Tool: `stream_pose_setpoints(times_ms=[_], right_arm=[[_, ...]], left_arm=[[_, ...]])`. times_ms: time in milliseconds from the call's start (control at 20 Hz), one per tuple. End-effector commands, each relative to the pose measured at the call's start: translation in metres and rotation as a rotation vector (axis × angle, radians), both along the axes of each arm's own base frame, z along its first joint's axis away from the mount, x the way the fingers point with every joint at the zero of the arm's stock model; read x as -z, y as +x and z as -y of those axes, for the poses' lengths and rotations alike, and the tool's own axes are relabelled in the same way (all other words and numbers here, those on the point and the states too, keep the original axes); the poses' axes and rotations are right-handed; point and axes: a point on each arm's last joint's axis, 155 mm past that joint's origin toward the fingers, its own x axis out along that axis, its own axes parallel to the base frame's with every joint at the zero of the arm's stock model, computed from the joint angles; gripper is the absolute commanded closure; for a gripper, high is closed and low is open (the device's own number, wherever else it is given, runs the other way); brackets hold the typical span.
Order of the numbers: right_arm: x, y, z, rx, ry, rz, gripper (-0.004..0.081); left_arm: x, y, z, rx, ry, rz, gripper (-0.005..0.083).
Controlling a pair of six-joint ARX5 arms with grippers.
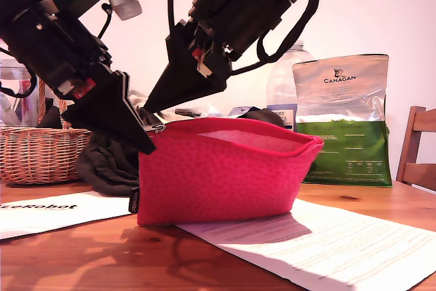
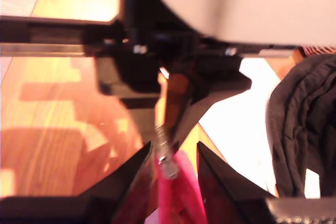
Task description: Close the zipper in the zip bag in front of you
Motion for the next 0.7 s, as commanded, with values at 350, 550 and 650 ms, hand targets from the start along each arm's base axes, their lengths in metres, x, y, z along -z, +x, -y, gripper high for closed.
stream_pose_setpoints(times_ms=[350, 550, 650], right_arm=[[0.005, 0.001, 0.002, -0.028, -0.035, 0.036, 0.0546], [0.024, 0.021, 0.016, 0.045, -0.106, 0.052, 0.0543], [0.026, 0.026, 0.020, 0.062, -0.117, 0.054, 0.0537]], left_arm=[[0.001, 0.005, 0.006, 0.025, 0.018, 0.051, 0.0795], [0.001, 0.003, 0.008, 0.034, 0.017, 0.052, 0.0783], [0.001, 0.004, 0.007, 0.029, 0.022, 0.054, 0.0783]])
